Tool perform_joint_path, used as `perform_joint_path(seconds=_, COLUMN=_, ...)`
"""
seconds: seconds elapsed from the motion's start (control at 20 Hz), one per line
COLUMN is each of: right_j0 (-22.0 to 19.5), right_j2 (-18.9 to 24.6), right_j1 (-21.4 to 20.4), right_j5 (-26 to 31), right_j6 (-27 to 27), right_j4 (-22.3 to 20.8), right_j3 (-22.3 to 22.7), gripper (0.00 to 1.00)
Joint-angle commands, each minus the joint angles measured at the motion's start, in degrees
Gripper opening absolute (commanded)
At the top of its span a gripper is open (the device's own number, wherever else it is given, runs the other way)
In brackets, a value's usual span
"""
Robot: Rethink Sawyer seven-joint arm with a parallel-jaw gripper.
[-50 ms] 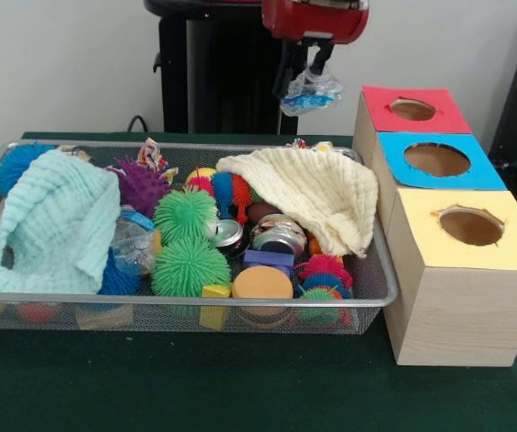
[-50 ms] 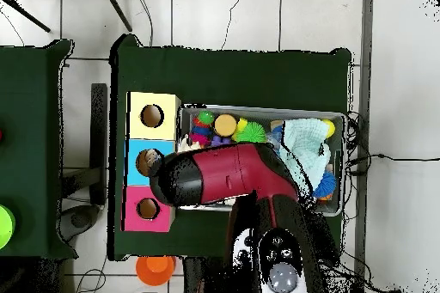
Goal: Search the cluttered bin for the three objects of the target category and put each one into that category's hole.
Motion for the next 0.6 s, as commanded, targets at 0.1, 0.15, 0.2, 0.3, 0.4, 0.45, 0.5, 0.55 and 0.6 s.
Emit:
perform_joint_path(seconds=0.1, right_j0=1.2, right_j2=4.7, right_j1=-0.7, right_j5=-4.1, right_j6=4.2, right_j4=3.4, right_j3=4.9, gripper=0.0)
perform_joint_path(seconds=0.15, right_j0=1.4, right_j2=4.7, right_j1=-0.2, right_j5=-5.0, right_j6=5.0, right_j4=3.8, right_j3=4.8, gripper=0.0)
perform_joint_path(seconds=0.2, right_j0=1.6, right_j2=4.7, right_j1=0.2, right_j5=-5.8, right_j6=5.8, right_j4=4.2, right_j3=4.7, gripper=0.0)
perform_joint_path(seconds=0.3, right_j0=2.1, right_j2=4.8, right_j1=1.8, right_j5=-7.0, right_j6=6.9, right_j4=4.7, right_j3=4.2, gripper=0.0)
perform_joint_path(seconds=0.4, right_j0=2.5, right_j2=4.6, right_j1=3.1, right_j5=-8.7, right_j6=7.9, right_j4=5.2, right_j3=3.9, gripper=0.0)
perform_joint_path(seconds=0.45, right_j0=2.7, right_j2=4.5, right_j1=3.3, right_j5=-9.3, right_j6=8.0, right_j4=5.4, right_j3=4.0, gripper=0.0)
perform_joint_path(seconds=0.5, right_j0=2.7, right_j2=4.7, right_j1=3.3, right_j5=-10.0, right_j6=8.1, right_j4=5.8, right_j3=4.4, gripper=0.0)
perform_joint_path(seconds=0.55, right_j0=2.7, right_j2=4.9, right_j1=3.4, right_j5=-10.7, right_j6=8.1, right_j4=6.1, right_j3=4.7, gripper=0.0)
perform_joint_path(seconds=0.6, right_j0=2.7, right_j2=5.1, right_j1=3.5, right_j5=-11.3, right_j6=8.1, right_j4=6.5, right_j3=5.0, gripper=0.0)
